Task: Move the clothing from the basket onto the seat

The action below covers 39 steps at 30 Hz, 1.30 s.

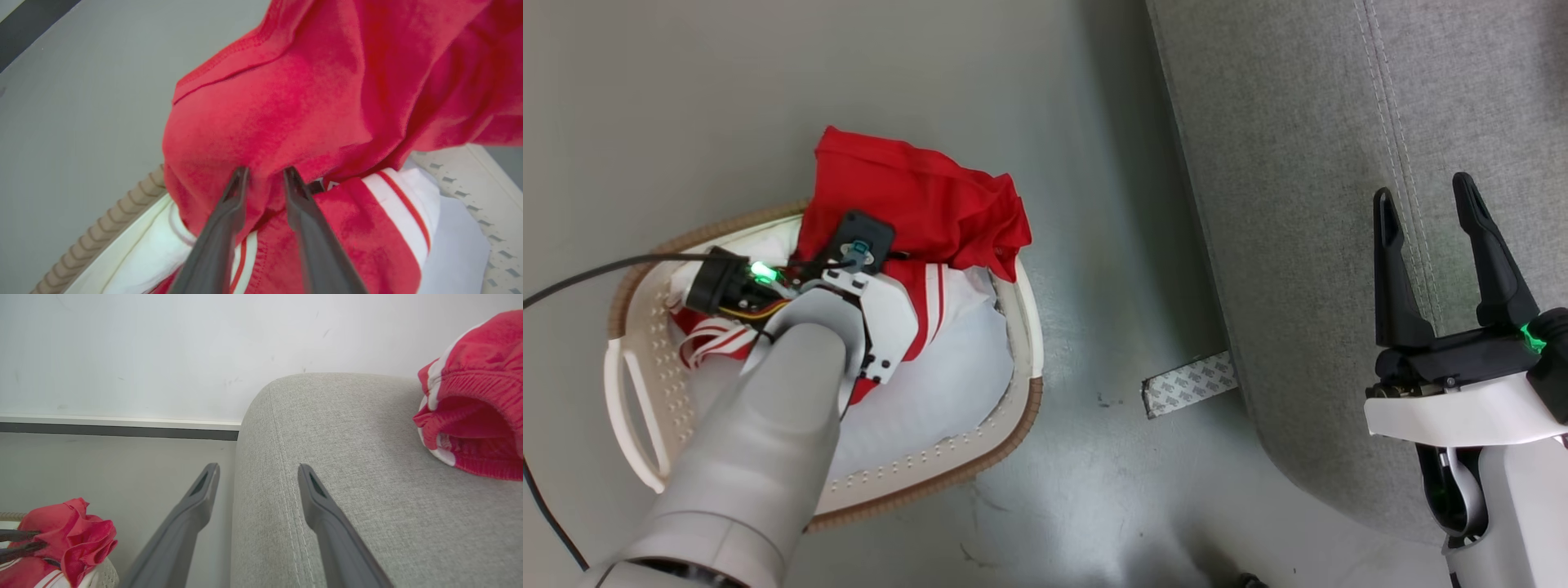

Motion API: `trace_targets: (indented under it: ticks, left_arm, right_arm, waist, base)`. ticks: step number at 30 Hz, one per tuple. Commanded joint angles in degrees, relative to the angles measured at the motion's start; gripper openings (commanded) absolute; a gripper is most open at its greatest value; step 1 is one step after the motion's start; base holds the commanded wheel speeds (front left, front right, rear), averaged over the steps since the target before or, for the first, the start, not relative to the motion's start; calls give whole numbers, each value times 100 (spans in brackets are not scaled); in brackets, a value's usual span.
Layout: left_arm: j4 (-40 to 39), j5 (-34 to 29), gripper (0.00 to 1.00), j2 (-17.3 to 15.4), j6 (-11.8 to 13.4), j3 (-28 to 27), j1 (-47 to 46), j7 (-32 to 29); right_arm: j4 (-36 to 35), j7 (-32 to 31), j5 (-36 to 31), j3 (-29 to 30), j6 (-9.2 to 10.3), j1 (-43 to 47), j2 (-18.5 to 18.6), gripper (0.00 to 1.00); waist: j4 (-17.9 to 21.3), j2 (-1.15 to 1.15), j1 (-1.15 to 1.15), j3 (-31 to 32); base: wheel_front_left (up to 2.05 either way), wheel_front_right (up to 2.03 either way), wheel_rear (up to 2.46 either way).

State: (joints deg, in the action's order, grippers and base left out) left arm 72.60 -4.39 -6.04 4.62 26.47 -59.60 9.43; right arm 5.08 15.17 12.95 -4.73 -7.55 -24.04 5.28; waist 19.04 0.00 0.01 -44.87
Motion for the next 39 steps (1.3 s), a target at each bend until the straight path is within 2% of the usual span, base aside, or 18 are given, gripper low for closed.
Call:
trace_targets:
  ticks: [1,10,18,31,39]
  left_arm:
    - [30,8,0,-54,41,1,-65,49]
    - [75,257,0,51,30,-64,64,307]
    - [-270,853,0,256,16,-393,594,570]
    - [-3050,1638,0,306,-5,-741,2475,576]
    - [-4066,1814,0,279,-126,-864,3169,577]
  right_arm:
    - [-19,-4,15,2,12,2,20,100]
    - [98,-4,-39,52,12,87,27,100]
    - [222,-4,-54,20,13,177,96,100]
    - [600,-4,-31,33,13,928,98,100]
    - [888,-4,-63,-38,13,1461,-15,100]
  waist:
    - [19,0,-1,-13]
    - [-46,0,-1,118]
    - [-346,0,-1,757]
    - [-1093,0,-1,2668]
    - [-1388,0,-1,3717]
  base:
    - [0,0,0]
    - [0,0,0]
    - [0,0,0]
    - [0,0,0]
    - [0,0,0]
